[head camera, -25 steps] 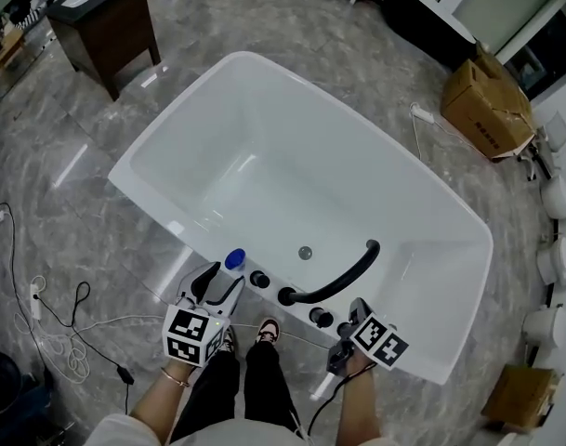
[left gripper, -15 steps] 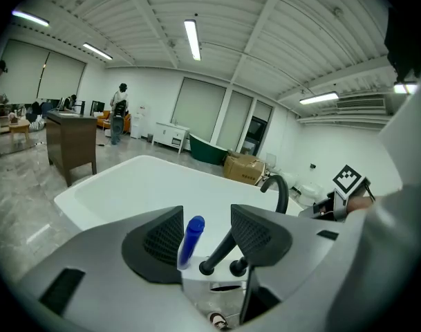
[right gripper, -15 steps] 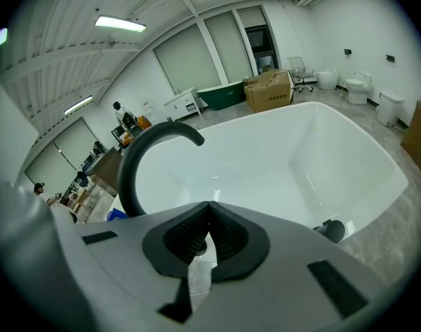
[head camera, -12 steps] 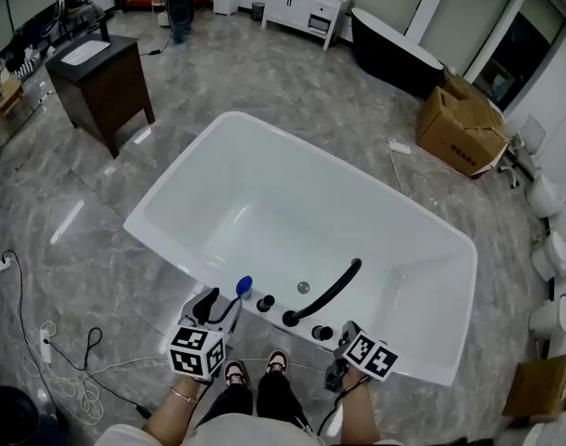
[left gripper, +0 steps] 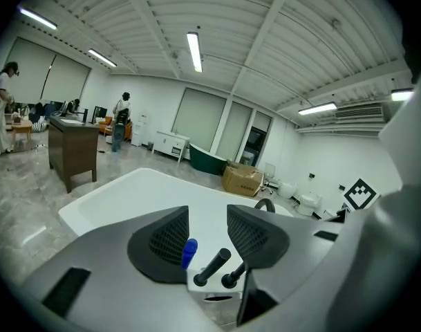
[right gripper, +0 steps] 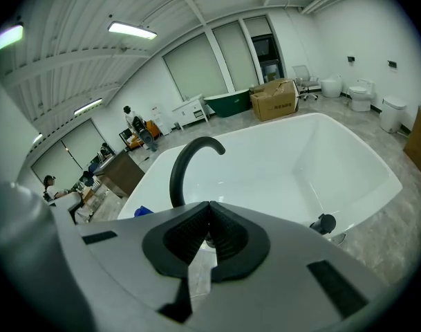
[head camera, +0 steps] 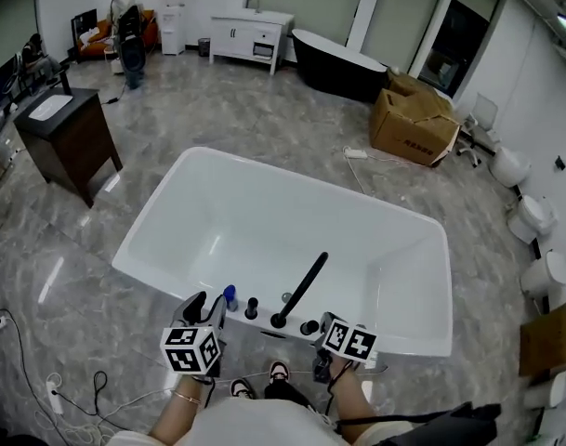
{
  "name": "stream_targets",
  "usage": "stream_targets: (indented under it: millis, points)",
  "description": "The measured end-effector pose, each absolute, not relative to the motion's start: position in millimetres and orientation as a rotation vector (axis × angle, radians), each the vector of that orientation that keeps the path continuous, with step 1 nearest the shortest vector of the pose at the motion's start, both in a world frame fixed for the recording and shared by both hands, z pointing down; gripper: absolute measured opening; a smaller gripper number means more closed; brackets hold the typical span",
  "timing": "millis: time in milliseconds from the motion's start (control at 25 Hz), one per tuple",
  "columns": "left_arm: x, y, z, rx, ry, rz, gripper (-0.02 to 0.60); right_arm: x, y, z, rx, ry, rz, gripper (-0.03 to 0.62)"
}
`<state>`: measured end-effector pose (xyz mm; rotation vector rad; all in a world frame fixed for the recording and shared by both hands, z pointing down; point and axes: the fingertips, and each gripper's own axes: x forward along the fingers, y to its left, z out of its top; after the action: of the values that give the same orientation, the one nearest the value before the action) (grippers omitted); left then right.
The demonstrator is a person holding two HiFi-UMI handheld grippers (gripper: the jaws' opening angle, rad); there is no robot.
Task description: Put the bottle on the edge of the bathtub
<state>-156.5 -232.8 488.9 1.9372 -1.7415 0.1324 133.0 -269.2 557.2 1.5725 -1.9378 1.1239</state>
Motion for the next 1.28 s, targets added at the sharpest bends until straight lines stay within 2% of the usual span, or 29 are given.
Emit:
stream_targets:
  millis: [280, 600, 1280]
  points:
    - [-142, -245, 464, 1.991, -1.73, 0.141, 0.109, 137, -267, 530, 1.612, -1.976, 1.073, 0.026]
    - [-137, -251, 463, 1.947, -1.746, 0.169, 0.048, 137, -278, 506, 1.594, -2.05, 0.99, 0.026]
    - [-134, -248, 468, 1.761, -1.888, 0.226, 0.028, 150, -311, 487, 1.464, -2.147, 0.885, 0.026]
